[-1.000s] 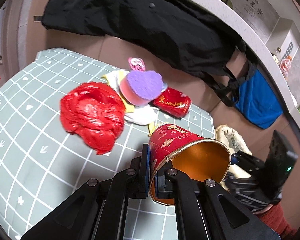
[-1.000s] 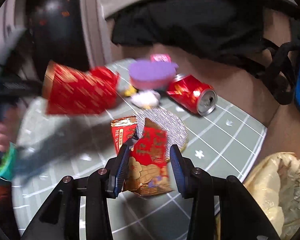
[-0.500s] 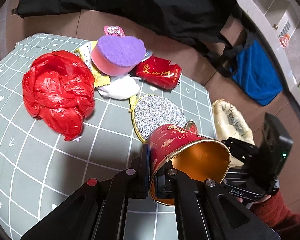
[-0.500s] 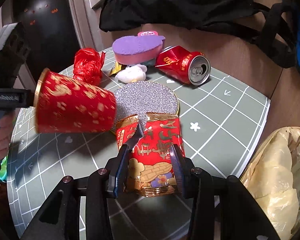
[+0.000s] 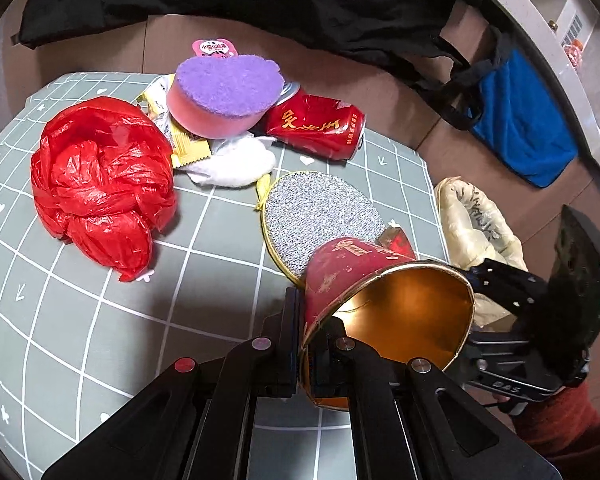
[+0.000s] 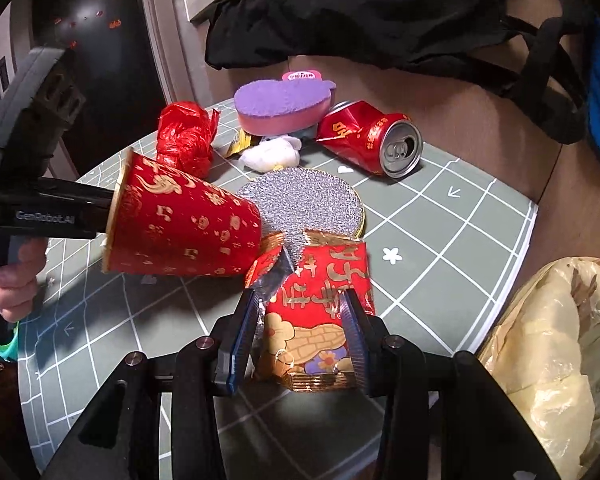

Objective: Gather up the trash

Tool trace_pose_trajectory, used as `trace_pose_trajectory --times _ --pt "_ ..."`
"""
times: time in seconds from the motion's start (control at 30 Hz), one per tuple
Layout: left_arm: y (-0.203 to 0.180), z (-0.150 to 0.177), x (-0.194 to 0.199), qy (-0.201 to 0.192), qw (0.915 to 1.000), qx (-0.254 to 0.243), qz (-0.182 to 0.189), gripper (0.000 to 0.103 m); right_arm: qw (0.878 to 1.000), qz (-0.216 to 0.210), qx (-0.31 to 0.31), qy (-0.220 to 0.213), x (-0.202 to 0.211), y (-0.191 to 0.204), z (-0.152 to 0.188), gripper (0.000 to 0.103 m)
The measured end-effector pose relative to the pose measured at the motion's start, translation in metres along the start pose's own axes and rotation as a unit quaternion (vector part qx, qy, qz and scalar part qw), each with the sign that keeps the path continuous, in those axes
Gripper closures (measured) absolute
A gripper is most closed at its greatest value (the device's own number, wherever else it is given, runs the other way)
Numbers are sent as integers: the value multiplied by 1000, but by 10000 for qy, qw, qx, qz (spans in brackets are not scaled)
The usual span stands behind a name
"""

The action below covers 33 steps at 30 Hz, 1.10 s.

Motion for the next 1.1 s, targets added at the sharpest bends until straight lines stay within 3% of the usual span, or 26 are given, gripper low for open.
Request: trace_pose_trajectory --times 0.2,0.43,0.57,0.7,0.83,0.87,0.93,1.1 --pt "2 0 0 -23 9999 92 59 100 9994 -130 -199 -231 24 -9 0 63" --pt "12 -4 16 -207 9986 409 268 100 9962 -25 -873 55 6 -36 17 62" --pt "18 -11 33 -515 9971 525 218 100 9980 -103 -605 178 0 -21 11 59" --pt "22 -12 41 -674 9960 558 159 100 9992 187 -109 340 -8 -1 6 44" --pt "28 -9 45 -697 9953 651 156 100 9976 382 328 481 -14 13 2 41" --pt "28 -8 46 -713 9951 665 150 100 9978 342 266 496 -14 11 1 42" --pt "30 -6 49 -754 9947 685 131 100 9976 413 275 486 -13 8 0 61" --pt "30 -4 57 -890 9932 740 135 100 9991 342 175 191 3 9 -9 77"
Point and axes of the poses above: each gripper's, at about its wrist camera, not at the fingertips, and x roughly against the way its jaws point, y to its left, z to its underside, the point moved 3 cm from there along -x, roughly the way its jaws point, and after that the axes turned 9 degrees about x, right-handed, at the moved point
